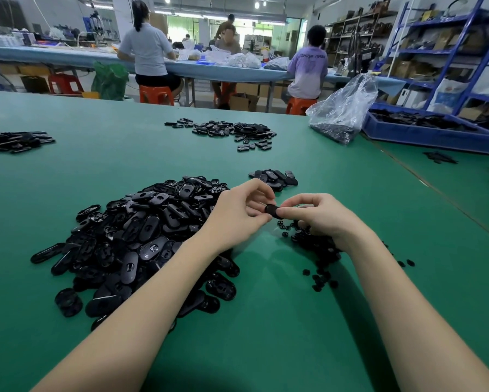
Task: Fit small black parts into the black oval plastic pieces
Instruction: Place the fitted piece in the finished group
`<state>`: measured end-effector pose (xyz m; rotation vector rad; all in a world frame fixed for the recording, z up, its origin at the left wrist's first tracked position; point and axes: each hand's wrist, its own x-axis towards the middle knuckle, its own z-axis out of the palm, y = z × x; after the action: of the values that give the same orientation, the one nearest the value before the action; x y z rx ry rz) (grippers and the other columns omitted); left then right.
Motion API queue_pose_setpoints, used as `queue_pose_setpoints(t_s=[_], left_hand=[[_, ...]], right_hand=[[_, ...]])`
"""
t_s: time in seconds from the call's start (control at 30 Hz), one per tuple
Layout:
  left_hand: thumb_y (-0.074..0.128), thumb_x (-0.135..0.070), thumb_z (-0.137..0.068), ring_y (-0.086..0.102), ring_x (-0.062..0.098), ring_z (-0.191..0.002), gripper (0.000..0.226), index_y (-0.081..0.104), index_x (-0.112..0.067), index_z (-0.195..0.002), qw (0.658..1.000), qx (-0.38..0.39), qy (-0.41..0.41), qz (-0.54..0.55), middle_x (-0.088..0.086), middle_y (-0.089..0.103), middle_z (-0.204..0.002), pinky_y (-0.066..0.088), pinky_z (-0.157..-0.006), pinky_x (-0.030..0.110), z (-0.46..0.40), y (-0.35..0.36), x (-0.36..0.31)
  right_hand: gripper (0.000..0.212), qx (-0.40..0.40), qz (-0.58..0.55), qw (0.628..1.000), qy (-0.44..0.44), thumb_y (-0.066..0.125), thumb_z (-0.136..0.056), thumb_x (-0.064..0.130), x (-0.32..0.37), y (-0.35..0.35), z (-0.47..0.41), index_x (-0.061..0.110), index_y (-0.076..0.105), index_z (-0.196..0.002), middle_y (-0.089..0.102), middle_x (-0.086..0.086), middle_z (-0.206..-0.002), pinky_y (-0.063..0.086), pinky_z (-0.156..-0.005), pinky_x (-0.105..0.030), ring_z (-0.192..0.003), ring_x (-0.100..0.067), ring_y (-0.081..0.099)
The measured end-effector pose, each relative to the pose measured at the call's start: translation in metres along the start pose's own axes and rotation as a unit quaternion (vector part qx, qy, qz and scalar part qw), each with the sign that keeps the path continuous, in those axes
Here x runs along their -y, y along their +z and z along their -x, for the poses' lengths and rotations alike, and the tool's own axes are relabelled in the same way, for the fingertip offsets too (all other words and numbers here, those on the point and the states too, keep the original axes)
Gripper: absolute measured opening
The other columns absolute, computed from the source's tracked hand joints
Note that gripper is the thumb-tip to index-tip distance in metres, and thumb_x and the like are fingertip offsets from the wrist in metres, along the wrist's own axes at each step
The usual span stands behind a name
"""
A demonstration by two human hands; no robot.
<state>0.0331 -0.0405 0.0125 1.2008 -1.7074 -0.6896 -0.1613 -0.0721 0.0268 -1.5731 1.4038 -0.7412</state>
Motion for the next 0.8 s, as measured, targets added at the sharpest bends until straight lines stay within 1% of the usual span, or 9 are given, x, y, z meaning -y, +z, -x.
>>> queue_pose_setpoints(t_s=[0.07,0.13,0.23,0.3,0.4,0.5,0.6,0.73,0.8], left_hand=[[0.071,0.005,-0.082,0.072,0.010,-0.083,0.032,0.068,-0.019,-0.102,0.999,0.021,-0.036,0.034,0.001,0.072,-0.104,0.056,-0.081,0.019,-0.0011,-0.0034,-0.0022],[0.071,0.003,-0.085,0.071,0.008,-0.083,0.030,0.069,-0.020,-0.104,0.993,0.037,-0.080,0.072,0.002,0.072,-0.108,0.053,-0.074,0.017,-0.0018,-0.0046,-0.0031],[0.071,-0.003,-0.088,0.069,0.003,-0.087,0.021,0.072,-0.019,-0.103,0.980,0.042,-0.145,0.132,0.001,0.074,-0.104,0.051,-0.068,0.014,-0.0019,-0.0030,-0.0014],[0.071,-0.005,-0.088,0.069,0.005,-0.086,0.018,0.072,-0.017,-0.102,0.973,0.042,-0.169,0.150,0.002,0.075,-0.098,0.053,-0.071,0.017,-0.0015,-0.0018,0.0002],[0.071,-0.007,-0.088,0.066,0.011,-0.078,0.014,0.072,-0.013,-0.101,0.969,0.040,-0.181,0.162,0.006,0.073,-0.084,0.055,-0.077,0.024,-0.0008,-0.0010,0.0009],[0.070,0.000,-0.087,0.064,0.013,-0.072,0.013,0.072,-0.010,-0.097,0.965,0.027,-0.186,0.184,0.006,0.070,-0.075,0.057,-0.073,0.022,-0.0011,-0.0009,0.0001],[0.068,0.004,-0.087,0.063,0.018,-0.073,0.015,0.071,-0.010,-0.093,0.963,0.020,-0.188,0.194,0.009,0.070,-0.075,0.058,-0.076,0.021,-0.0007,0.0002,-0.0004],[0.066,0.006,-0.086,0.063,0.020,-0.075,0.017,0.071,-0.010,-0.092,0.965,0.016,-0.188,0.183,0.011,0.071,-0.077,0.057,-0.088,0.029,-0.0003,0.0030,0.0006],[0.068,0.005,-0.086,0.064,0.017,-0.072,0.018,0.071,-0.012,-0.090,0.967,0.013,-0.186,0.176,0.007,0.071,-0.075,0.056,-0.085,0.027,-0.0005,0.0040,0.0019]], right_hand=[[0.022,0.015,-0.014,1.000,0.000,0.090,-0.072,0.043,0.0002,-0.0001,0.0004,0.029,0.078,-0.084,0.068,0.013,-0.070,0.035,-0.053,-0.019,-0.053,-0.003,0.051],[0.026,0.018,-0.023,1.000,-0.008,0.091,-0.071,0.044,-0.0003,0.0015,-0.0004,0.026,0.077,-0.084,0.065,0.012,-0.068,0.034,-0.050,-0.017,-0.052,-0.004,0.049],[0.022,0.024,-0.028,0.999,-0.033,0.091,-0.071,0.041,-0.0011,0.0045,-0.0015,0.027,0.076,-0.078,0.061,0.009,-0.063,0.032,-0.044,-0.011,-0.049,-0.006,0.043],[0.022,0.029,-0.032,0.998,-0.048,0.091,-0.070,0.042,-0.0015,0.0055,-0.0017,0.028,0.075,-0.077,0.061,0.009,-0.064,0.032,-0.044,-0.010,-0.049,-0.006,0.042],[0.025,0.029,-0.032,0.998,-0.054,0.090,-0.067,0.046,-0.0013,0.0056,-0.0026,0.029,0.076,-0.078,0.061,0.008,-0.066,0.033,-0.044,-0.009,-0.050,-0.006,0.042],[0.015,0.029,-0.025,0.998,-0.048,0.088,-0.075,0.040,-0.0013,0.0052,-0.0042,0.032,0.077,-0.080,0.063,0.009,-0.069,0.036,-0.047,-0.011,-0.055,-0.006,0.047],[0.010,0.020,-0.029,0.998,-0.053,0.086,-0.080,0.029,-0.0006,0.0066,-0.0054,0.025,0.078,-0.083,0.064,0.006,-0.070,0.036,-0.048,-0.013,-0.054,-0.007,0.047],[0.012,0.009,0.001,0.998,-0.062,0.084,-0.081,0.024,0.0028,0.0086,-0.0043,0.016,0.078,-0.088,0.062,0.003,-0.072,0.037,-0.054,-0.017,-0.058,-0.009,0.046],[0.011,0.002,0.009,0.998,-0.066,0.083,-0.082,0.021,0.0033,0.0089,-0.0040,0.013,0.078,-0.089,0.059,0.003,-0.071,0.038,-0.055,-0.016,-0.061,-0.010,0.048]])
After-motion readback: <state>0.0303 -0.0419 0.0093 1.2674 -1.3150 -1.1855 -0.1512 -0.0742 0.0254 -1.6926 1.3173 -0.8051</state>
